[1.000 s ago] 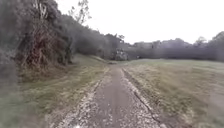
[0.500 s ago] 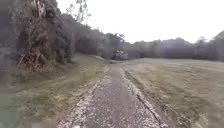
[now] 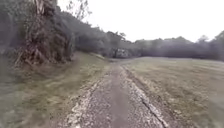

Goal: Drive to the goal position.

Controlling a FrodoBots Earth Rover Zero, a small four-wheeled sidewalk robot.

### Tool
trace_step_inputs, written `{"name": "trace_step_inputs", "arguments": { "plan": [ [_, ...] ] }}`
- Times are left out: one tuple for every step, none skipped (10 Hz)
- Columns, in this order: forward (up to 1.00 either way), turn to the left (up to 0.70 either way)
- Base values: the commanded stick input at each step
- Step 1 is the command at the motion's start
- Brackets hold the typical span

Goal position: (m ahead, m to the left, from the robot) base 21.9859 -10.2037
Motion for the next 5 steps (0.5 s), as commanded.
{"name": "trace_step_inputs", "arguments": {
  "plan": [
    [0.45,0.00],
    [0.45,0.00],
    [0.45,0.00],
    [0.45,0.00],
    [0.45,-0.12]
  ]
}}
